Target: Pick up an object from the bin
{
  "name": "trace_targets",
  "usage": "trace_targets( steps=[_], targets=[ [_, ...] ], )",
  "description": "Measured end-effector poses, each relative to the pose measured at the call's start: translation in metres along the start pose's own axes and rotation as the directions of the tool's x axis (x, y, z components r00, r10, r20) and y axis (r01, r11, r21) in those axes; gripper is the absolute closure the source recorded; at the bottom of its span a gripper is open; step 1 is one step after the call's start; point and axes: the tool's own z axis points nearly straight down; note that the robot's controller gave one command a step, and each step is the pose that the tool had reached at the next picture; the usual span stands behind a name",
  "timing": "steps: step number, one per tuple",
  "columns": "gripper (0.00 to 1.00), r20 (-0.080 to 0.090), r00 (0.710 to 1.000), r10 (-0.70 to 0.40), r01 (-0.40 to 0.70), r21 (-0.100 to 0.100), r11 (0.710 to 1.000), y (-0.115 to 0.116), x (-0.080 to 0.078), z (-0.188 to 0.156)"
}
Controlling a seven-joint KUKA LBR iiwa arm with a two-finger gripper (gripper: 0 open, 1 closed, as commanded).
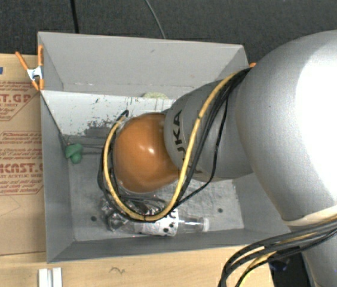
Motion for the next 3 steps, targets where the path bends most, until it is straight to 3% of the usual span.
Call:
trace_targets(
  steps=[1, 2, 3],
  targets=[
    [1.00, 0.000, 1.000, 0.000, 0.000, 0.000, 1.000, 0.000, 0.000, 0.000],
    [1.00, -0.006, 1.000, 0.004, -0.004, -0.001, 1.000, -0.008, 0.005, -0.055],
    [1.00, 0.002, 0.999, 0.046, -0.046, 0.001, 0.999, -0.002, 0.002, -0.120]
  ],
)
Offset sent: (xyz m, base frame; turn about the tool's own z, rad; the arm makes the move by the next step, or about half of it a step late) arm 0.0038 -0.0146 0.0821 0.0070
